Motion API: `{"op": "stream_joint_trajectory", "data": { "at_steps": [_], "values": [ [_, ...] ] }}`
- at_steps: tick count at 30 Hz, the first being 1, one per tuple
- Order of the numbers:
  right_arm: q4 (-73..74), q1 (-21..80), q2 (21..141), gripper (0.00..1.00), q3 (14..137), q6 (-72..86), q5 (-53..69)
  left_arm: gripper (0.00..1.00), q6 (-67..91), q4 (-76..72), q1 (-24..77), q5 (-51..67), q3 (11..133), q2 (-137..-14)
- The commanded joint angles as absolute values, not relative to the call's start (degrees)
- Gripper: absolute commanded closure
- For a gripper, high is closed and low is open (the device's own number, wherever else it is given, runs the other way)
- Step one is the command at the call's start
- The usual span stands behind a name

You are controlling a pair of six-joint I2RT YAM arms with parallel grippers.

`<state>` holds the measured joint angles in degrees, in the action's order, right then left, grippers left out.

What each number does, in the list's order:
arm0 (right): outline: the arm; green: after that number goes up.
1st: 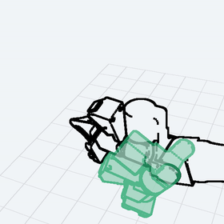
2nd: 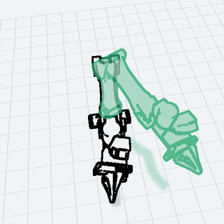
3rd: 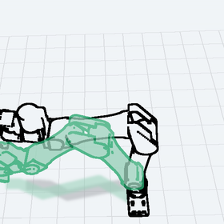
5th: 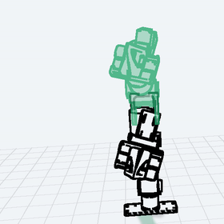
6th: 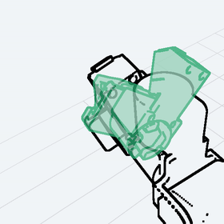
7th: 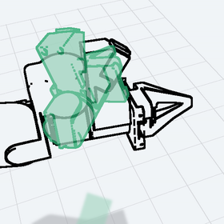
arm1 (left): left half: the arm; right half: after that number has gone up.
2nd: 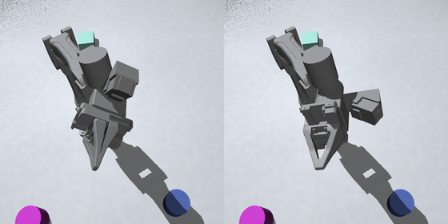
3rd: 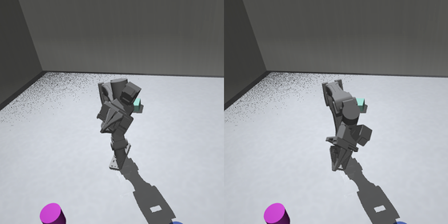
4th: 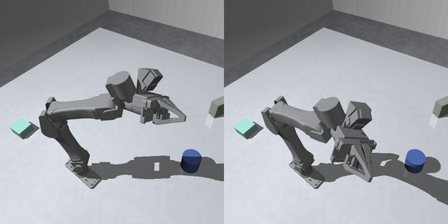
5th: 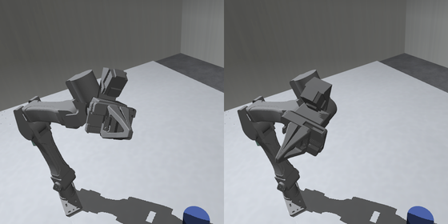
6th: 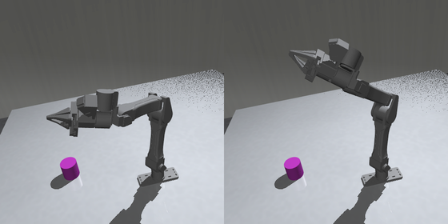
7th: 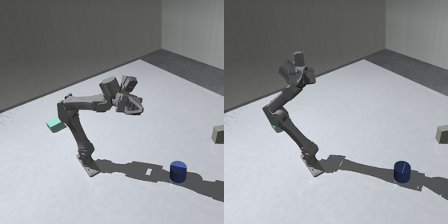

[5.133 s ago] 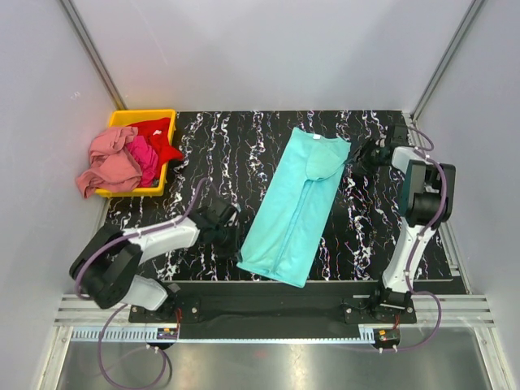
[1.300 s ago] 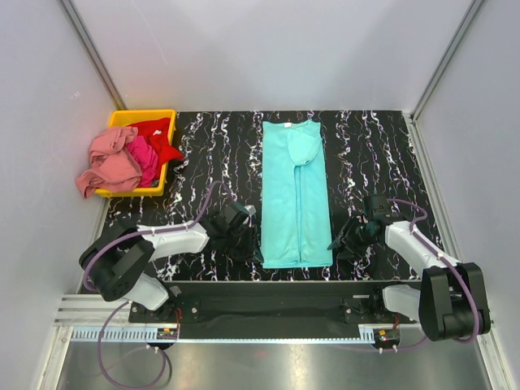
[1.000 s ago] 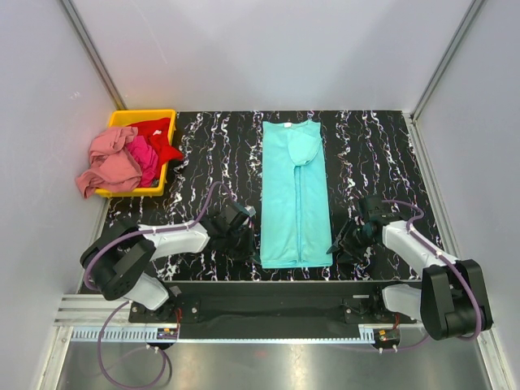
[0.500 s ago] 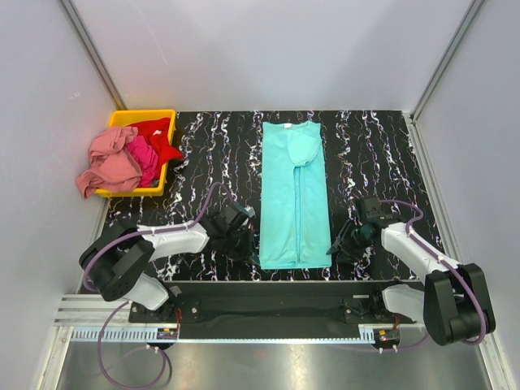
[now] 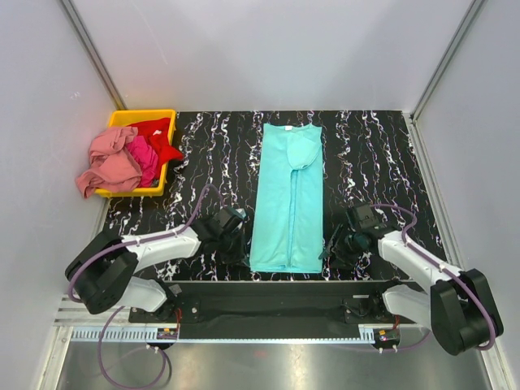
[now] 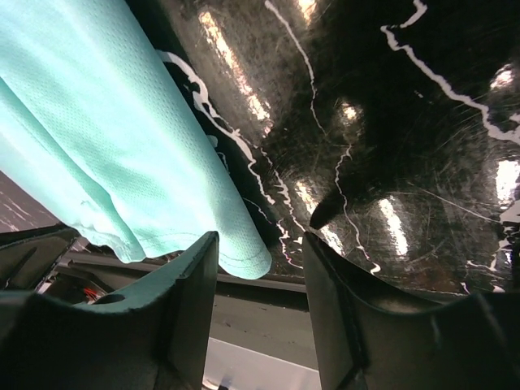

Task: Fold and stack the t-shirts
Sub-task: Fold the tshirt

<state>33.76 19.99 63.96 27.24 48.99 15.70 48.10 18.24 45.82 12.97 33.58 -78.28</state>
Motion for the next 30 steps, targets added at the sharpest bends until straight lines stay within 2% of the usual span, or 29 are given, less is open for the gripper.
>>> {"op": "stream_joint_trajectory", "data": {
  "at_steps": [1,2,3,5,6,10,18,21,25,26,30],
  "values": [
    [30.5,21.0,61.96,0.47,26.02,50.27,15.56,1.0,47.2,19.6,46.14,10.37,33.57,-76.73],
    [29.71,21.35,62.05,0.47,25.84,50.19,15.99,1.0,47.2,19.43,46.06,10.89,33.75,-76.9],
    [29.1,21.36,62.22,0.47,25.32,50.1,16.52,0.95,47.28,18.81,46.14,11.16,33.84,-77.25],
    [28.04,21.97,62.49,0.48,24.96,50.19,17.4,0.83,47.55,18.37,46.14,11.77,33.93,-77.17],
    [28.04,22.15,62.4,0.48,24.87,50.27,17.32,0.73,47.81,18.46,46.06,11.86,33.93,-76.91],
    [28.83,22.59,61.53,0.5,24.43,50.19,16.88,0.61,47.81,19.42,46.05,11.08,34.19,-75.15],
    [27.86,23.38,61.26,0.55,22.59,50.54,17.58,0.55,47.9,21.62,46.05,9.23,34.19,-72.51],
    [27.51,23.55,60.47,0.57,21.63,50.89,17.75,0.47,47.72,19.17,46.05,10.81,33.66,-71.72],
    [27.33,23.64,60.03,0.79,20.92,51.06,17.4,0.47,47.81,16.61,46.14,12.22,32.7,-72.94],
    [27.25,23.64,59.86,0.87,20.66,51.06,17.32,0.48,48.07,15.57,46.06,12.91,32.43,-73.73],
    [26.81,23.73,59.5,0.96,20.3,50.8,17.58,0.54,48.25,12.75,46.05,14.67,31.38,-75.76]
  ]
}}
